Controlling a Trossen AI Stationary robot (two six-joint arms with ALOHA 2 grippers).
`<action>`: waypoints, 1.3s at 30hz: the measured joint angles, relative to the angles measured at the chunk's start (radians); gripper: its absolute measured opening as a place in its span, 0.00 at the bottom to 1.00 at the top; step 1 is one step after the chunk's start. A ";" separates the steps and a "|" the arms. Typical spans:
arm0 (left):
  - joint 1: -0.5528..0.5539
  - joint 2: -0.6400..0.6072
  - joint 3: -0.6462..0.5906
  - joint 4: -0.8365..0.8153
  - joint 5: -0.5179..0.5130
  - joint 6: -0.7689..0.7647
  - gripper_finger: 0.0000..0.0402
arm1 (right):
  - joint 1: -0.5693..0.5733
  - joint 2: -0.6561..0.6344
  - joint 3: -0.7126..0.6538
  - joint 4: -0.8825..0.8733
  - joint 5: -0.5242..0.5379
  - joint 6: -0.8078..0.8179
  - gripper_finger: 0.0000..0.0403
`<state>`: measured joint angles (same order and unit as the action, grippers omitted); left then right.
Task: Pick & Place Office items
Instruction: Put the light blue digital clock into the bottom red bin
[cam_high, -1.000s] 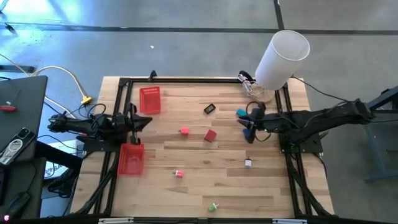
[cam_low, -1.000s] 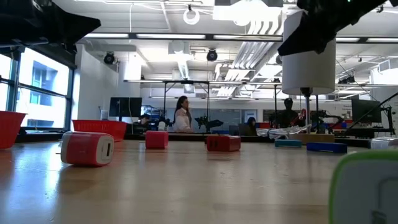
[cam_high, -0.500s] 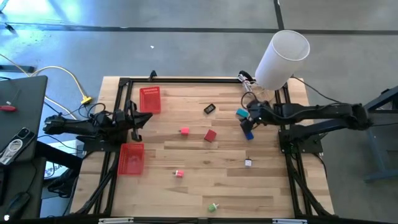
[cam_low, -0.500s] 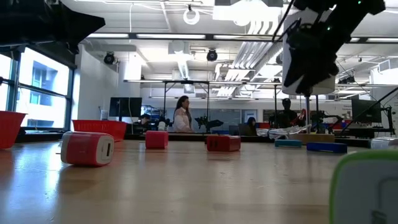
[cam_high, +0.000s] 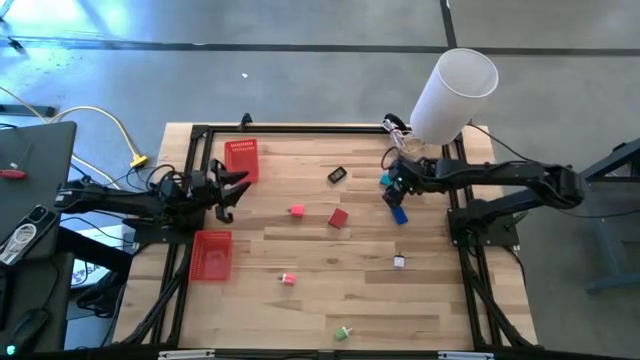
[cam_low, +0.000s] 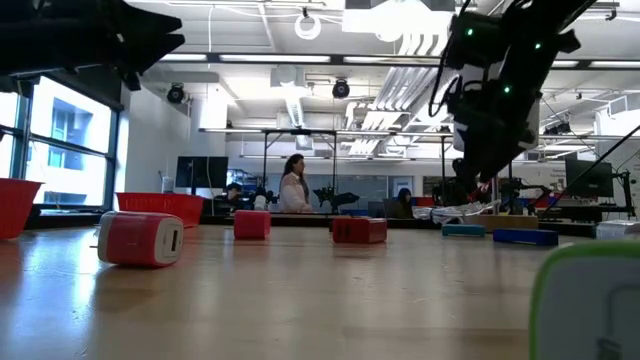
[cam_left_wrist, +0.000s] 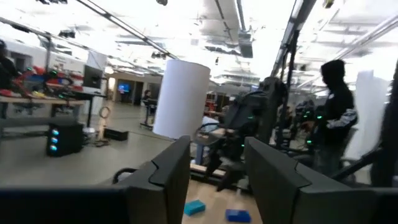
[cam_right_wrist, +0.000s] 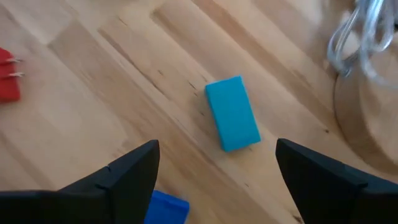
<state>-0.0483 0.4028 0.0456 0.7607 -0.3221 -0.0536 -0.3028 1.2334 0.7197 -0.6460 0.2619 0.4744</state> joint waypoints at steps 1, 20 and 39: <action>0.000 0.008 0.000 0.001 0.016 -0.012 0.37 | -0.015 0.014 0.000 0.000 -0.015 0.000 0.77; 0.009 0.072 0.000 0.000 0.122 -0.054 0.37 | -0.178 0.226 0.000 0.124 -0.186 -0.158 0.77; 0.009 0.072 0.000 0.004 0.118 -0.029 0.37 | -0.177 0.292 0.000 0.178 -0.108 -0.192 0.77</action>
<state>-0.0395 0.4751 0.0456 0.7650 -0.2039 -0.0827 -0.4801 1.5257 0.7193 -0.4675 0.1535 0.2829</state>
